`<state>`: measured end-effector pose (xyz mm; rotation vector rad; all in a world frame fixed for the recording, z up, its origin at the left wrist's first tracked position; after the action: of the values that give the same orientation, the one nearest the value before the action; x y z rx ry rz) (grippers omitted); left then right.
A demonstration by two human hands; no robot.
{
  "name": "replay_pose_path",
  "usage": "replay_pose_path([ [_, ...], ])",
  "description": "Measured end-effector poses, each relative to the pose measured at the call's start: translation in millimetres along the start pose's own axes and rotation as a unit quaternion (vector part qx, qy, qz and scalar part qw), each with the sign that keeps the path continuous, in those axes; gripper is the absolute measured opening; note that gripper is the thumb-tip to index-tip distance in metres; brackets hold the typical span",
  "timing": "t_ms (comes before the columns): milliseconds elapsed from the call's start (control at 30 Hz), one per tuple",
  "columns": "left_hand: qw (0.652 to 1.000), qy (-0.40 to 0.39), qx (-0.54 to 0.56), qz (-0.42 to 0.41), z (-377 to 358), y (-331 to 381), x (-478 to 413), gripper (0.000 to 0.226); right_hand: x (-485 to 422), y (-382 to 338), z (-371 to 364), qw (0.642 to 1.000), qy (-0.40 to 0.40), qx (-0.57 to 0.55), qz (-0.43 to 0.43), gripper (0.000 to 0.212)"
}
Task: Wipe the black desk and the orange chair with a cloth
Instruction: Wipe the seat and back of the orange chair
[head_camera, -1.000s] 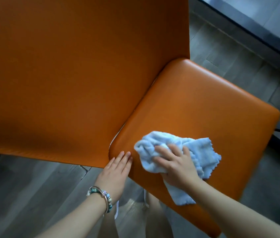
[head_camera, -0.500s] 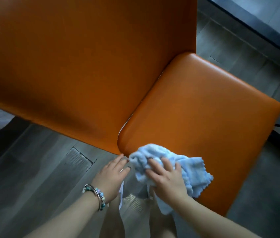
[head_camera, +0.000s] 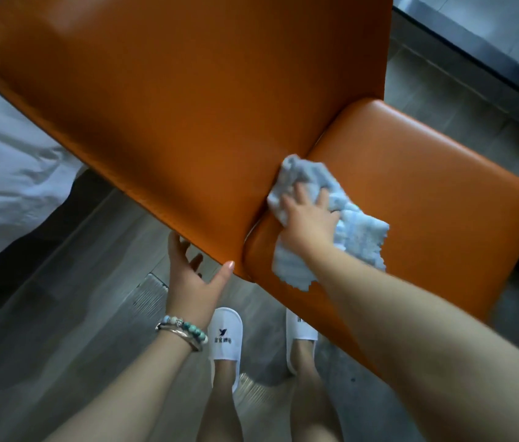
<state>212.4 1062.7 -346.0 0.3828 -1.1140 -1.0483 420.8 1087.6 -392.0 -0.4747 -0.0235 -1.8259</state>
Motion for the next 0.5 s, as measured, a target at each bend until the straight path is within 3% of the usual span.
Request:
replay_pose_path([
  [67,0.998,-0.018,0.057,-0.003,2,15,0,0.090,40,-30,-20,0.994,0.026,0.044,0.094,0.052],
  [133,0.997,-0.015,0.073,-0.007,6,26,-1,0.081,83,-43,-38,0.982,-0.029,0.026,0.183,0.050],
  [200,0.999,-0.004,0.040,0.004,9,33,-2,0.072,109,-32,-37,0.965,-0.100,-0.064,0.233,0.034],
  [233,1.000,0.003,0.022,0.010,11,34,-3,0.070,110,-21,-27,0.965,-0.088,-0.091,0.230,0.030],
  [333,1.000,0.011,-0.015,0.013,11,31,-5,0.060,66,13,32,0.983,0.123,-0.066,0.116,0.036],
  [367,1.000,0.009,-0.025,0.014,8,29,-4,0.055,47,18,42,0.988,0.135,-0.052,0.061,0.039],
  [433,0.999,0.008,-0.036,0.014,3,26,-2,0.049,23,15,32,0.998,0.065,-0.025,0.002,0.045],
  [500,0.999,0.023,-0.030,0.018,0,23,1,0.048,32,-6,9,0.998,0.035,0.034,0.034,0.051],
])
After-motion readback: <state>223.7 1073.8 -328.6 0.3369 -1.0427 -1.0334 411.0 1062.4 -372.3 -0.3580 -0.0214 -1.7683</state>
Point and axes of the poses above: each hand's wrist, its own x-axis away from the middle knuckle, its own z-axis out of the back of the hand, y = z × x, the point moved 5 cm from there along -x, towards the middle knuckle, and after that the axes turned 8 degrees about z, right-handed, at the moved point
